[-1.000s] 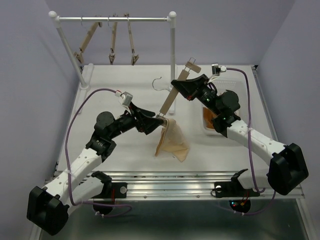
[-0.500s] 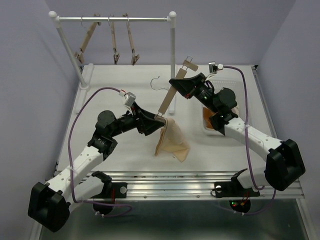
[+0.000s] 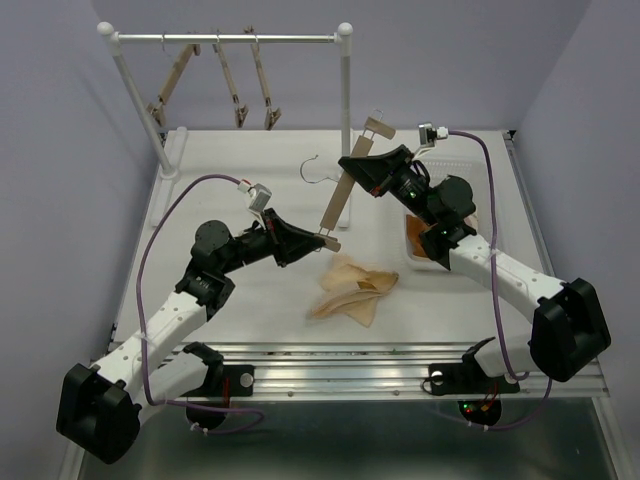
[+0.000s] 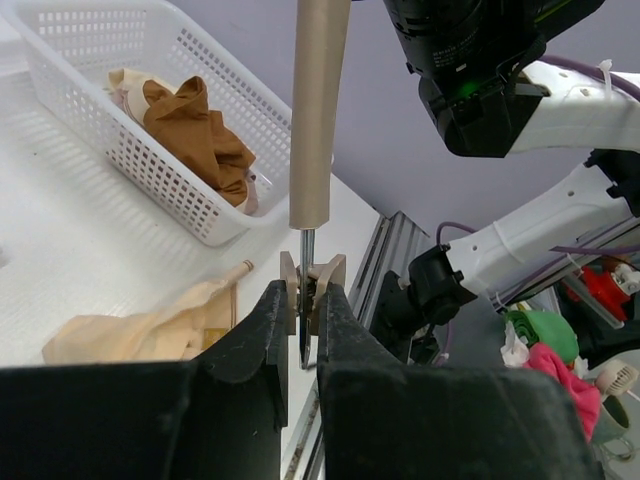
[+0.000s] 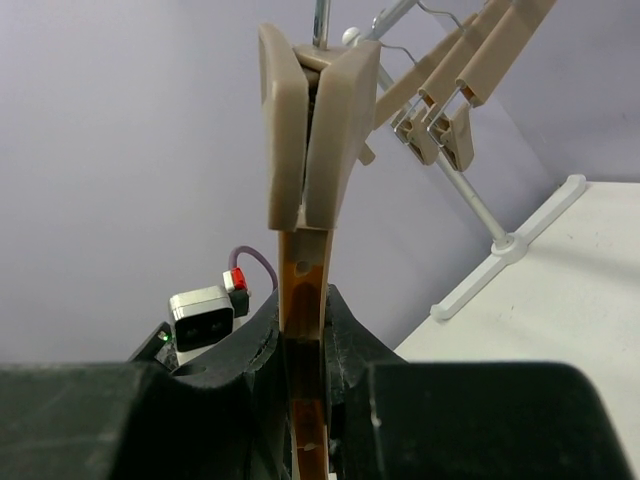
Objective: Remove the underwear clipped to the hanger
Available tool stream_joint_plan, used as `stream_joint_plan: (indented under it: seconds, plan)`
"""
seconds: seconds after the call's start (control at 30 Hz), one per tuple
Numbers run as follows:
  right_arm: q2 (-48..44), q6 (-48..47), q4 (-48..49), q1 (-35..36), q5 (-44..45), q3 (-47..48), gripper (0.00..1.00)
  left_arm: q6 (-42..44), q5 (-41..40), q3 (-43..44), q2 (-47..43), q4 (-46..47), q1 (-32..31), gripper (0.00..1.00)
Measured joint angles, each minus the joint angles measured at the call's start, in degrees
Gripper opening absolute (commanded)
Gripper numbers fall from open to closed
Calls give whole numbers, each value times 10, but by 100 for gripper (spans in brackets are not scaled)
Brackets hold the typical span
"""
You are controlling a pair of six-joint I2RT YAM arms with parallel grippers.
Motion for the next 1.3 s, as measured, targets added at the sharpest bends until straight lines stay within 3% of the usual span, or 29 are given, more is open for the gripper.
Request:
stream_joint_plan:
  seconds: [0.03,0.13,0.17,0.27,0.53,0.7,0.73,0.8,0.83,0.9,1.0,1.03,1.07,1.1,1.13,1.3]
  plan:
    - [0,0,0,0,0,0,1,1,0,0,0,0,0,2]
    - [0,0,0,0,-2,0,1,5,-2,0,0,-4,0,81]
    - [0,-2,-1,0,-1,0,1,14,-7,0,0,-8,0,99]
    - [0,-12,-7,0,-3,0,1,19,-17,2,0,-17,-1,99]
    - [0,-9,-8,0,-14,0,1,30,-56,20,6,-8,-1,99]
    - [0,3,-5,0,-24,0,1,30,-43,57,70,45,-6,95]
    - [0,6,-5,0,-25,0,1,30,-38,64,85,52,-8,76]
    - [0,9,-4,0,-26,0,1,29,-29,74,111,66,-13,50]
    - [0,9,-4,0,-26,0,1,29,-24,77,120,73,-16,27]
    - [0,5,-5,0,-26,-1,1,22,-8,82,137,89,-24,0]
    - [0,11,8,-7,-35,-3,1,6,-2,84,143,108,-32,0]
    - [1,11,12,-7,-37,-3,8,3,0,84,143,111,-32,0]
    - [1,12,15,-7,-38,-3,56,0,1,84,142,112,-32,0]
    - [1,11,14,-7,-39,-3,82,-1,0,84,142,113,-33,0]
    - [0,2,10,-7,-38,-3,98,4,-1,84,139,112,-34,0]
    - [-2,-58,-96,-6,-39,-2,100,26,-66,83,97,58,-38,0]
